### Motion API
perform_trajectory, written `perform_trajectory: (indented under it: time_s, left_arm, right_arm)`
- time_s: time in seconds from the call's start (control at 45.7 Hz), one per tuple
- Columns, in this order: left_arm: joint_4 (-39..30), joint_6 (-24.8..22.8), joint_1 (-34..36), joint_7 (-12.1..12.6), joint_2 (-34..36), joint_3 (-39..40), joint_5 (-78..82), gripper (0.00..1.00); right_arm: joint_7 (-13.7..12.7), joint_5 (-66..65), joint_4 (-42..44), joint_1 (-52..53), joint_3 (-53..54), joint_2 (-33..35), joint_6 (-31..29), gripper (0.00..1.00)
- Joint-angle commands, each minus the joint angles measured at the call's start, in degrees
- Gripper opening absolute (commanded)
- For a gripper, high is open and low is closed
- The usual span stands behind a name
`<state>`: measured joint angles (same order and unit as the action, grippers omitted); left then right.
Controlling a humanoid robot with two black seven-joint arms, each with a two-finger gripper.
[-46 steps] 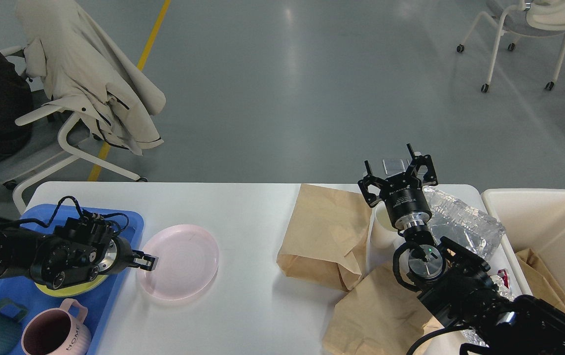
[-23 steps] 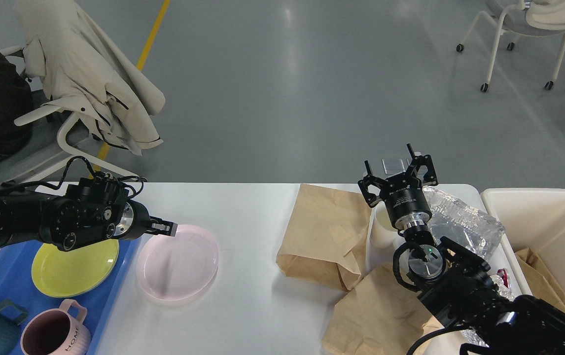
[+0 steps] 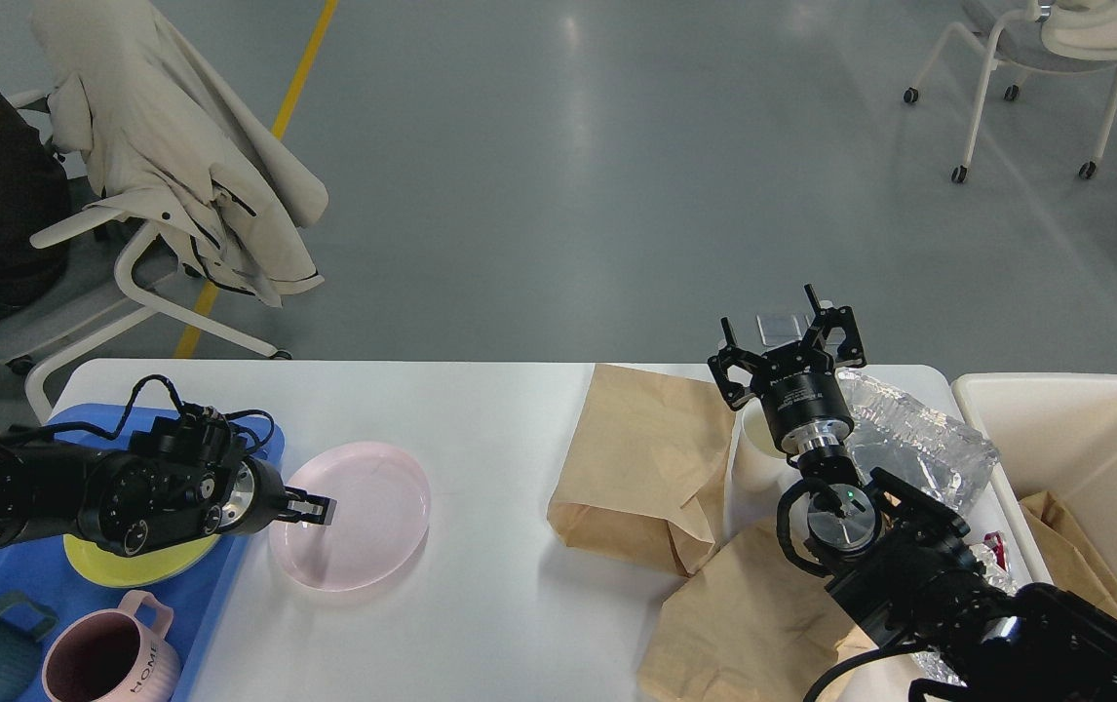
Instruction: Tidy desktop
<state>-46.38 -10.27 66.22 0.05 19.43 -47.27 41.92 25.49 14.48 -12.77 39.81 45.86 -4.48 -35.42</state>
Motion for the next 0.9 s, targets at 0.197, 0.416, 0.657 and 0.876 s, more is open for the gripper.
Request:
perform_trajectory:
  time_s: [0.197,0.416,0.657,0.876]
  left_arm:
    - [-0.12,-0.09,0.31,-0.31,0.43,0.33,0.00,0.60]
    - [-0.64,-1.33,2.86,-0.49,1.14,0.60,-0.08,0.60]
    - [-0.91,-1.42,2.51,-1.19,3.42,-0.20,0.00,0.60]
    - [-0.91,-1.42,1.90,-2.07,4.92,-1.16,0.09,0.60]
  right_arm:
    - [0.00,-0.06,0.03,0.09,0.01,0.00,0.00,1.00]
    - [0.00,-0.06,0.03,0.01,0.01,0.00,0.00,1.00]
    - [0.00,-0.06,0.03,0.01,0.02,0.00,0.00,1.00]
    - [0.00,-0.06,0.02,0.01,-0.07,0.00,0.00,1.00]
